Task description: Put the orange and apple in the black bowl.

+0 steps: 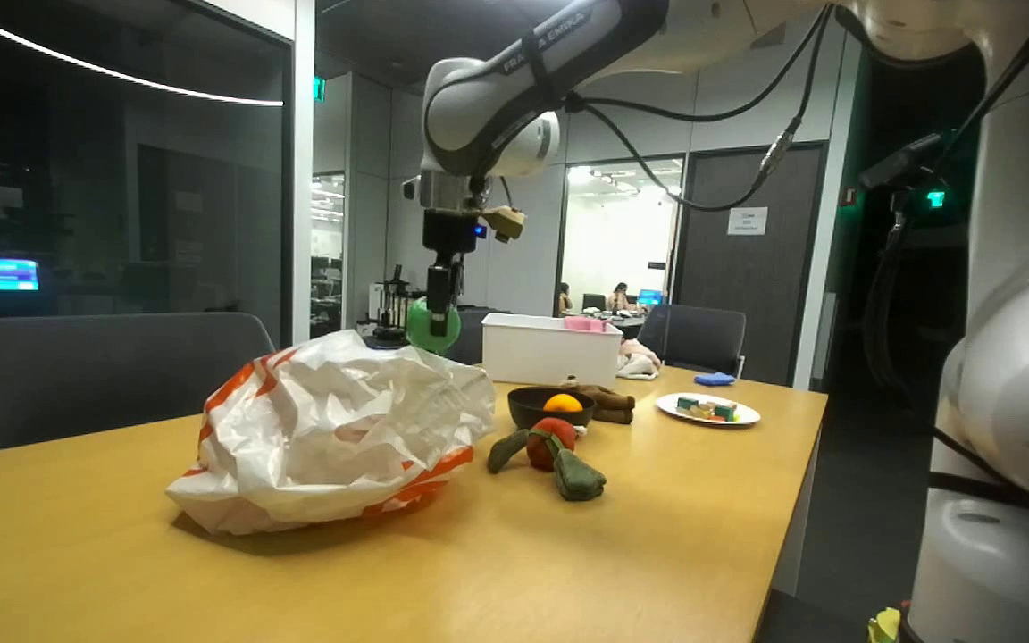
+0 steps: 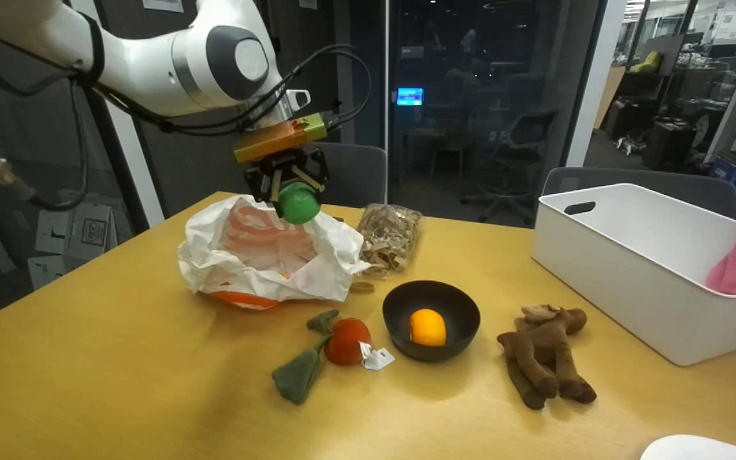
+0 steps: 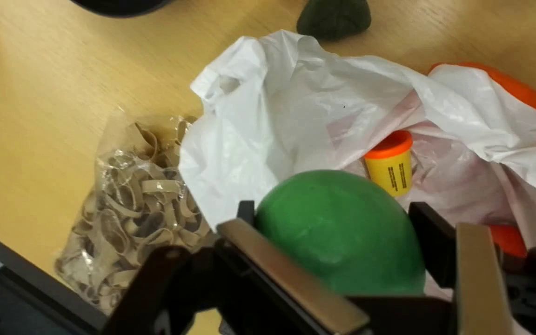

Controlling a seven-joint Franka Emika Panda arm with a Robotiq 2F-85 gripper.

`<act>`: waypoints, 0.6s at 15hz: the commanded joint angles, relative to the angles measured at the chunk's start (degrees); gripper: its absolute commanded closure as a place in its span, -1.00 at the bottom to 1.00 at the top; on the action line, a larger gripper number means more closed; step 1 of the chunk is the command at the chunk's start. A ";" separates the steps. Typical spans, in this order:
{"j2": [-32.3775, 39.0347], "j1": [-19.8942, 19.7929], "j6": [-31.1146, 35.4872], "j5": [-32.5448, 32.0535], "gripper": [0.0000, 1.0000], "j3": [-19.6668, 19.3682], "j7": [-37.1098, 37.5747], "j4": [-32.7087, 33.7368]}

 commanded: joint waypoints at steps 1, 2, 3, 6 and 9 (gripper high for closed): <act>-7.62 -1.38 -0.57 2.57 -0.14 -2.03 5.42 -4.09; -9.30 -1.87 -0.25 2.58 -0.14 -2.83 7.24 -5.35; -10.70 -2.35 0.13 2.62 -0.14 -3.61 8.74 -6.47; -14.41 -4.59 2.41 1.27 -0.14 -6.19 14.16 -10.62; -15.94 -7.11 6.37 0.90 -0.14 -8.66 18.12 -14.41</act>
